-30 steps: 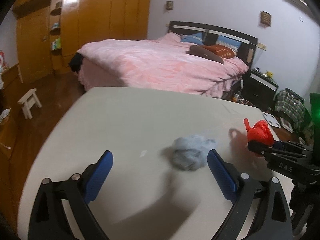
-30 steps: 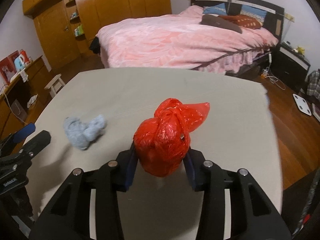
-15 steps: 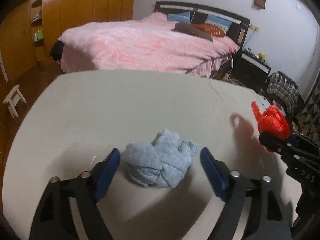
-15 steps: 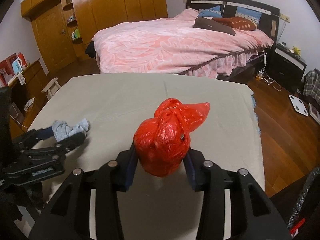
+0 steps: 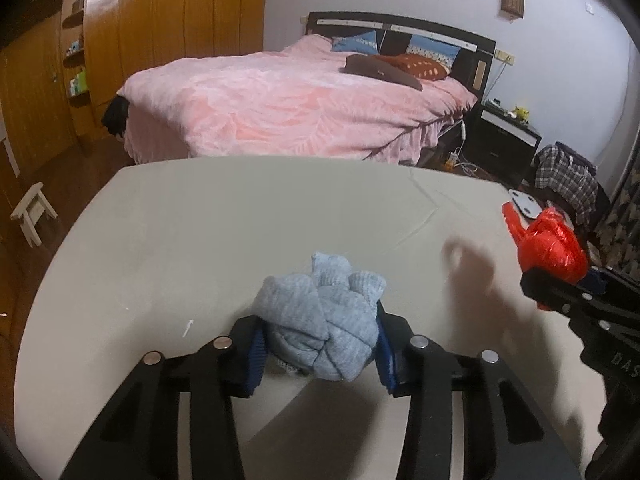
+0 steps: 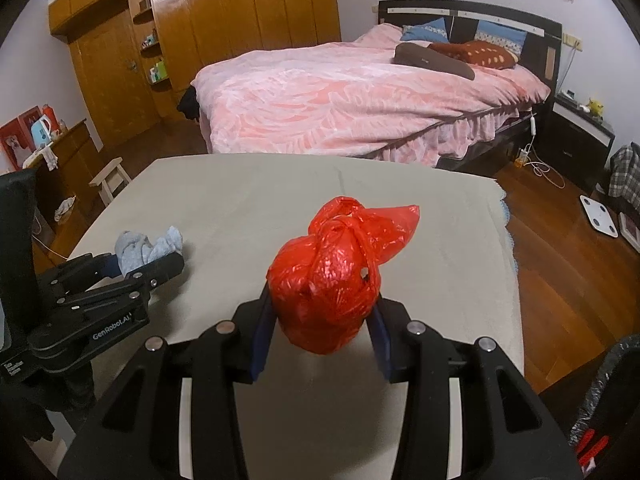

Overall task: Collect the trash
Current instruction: 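Carry the red bag and grey cloth over the bin with both tools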

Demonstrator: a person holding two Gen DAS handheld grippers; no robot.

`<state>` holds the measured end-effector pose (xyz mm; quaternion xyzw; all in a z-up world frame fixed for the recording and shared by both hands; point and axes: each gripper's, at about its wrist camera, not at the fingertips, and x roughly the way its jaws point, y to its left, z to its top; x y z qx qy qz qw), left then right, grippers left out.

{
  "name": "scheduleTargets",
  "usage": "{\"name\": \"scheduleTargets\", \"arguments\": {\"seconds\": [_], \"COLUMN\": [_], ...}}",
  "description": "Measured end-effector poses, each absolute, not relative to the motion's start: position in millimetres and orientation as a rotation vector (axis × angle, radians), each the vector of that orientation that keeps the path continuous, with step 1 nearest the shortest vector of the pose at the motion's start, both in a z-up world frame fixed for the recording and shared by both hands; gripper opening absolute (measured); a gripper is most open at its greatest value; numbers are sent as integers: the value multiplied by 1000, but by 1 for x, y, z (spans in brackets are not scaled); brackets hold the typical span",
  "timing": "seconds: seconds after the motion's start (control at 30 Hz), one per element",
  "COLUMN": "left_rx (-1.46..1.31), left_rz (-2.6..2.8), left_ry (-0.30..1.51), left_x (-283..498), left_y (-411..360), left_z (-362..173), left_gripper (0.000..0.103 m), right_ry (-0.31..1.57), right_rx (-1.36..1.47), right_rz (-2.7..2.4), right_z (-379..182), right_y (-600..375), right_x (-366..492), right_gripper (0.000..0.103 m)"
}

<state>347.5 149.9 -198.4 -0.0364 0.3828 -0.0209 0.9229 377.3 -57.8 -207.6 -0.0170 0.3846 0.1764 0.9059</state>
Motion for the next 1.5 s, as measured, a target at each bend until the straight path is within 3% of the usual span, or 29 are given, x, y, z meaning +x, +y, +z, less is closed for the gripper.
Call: {"name": "scheduleTargets", "arguments": {"seconds": [0.57,1.5], "left_rx": [-112,-105], "left_rz": [-25,-62], "left_ry": [692,552], "left_x": [299,187], "left_y": [131,60], "left_z": [-135,-40], "left_gripper": [44,44], "right_ry": [726,571], "right_rx": [-2,-16], "right_rz": [372,344], "right_z": [-159,-55], "right_y": [-84,-161], "right_x": [334,192], "right_gripper": [41,41]}}
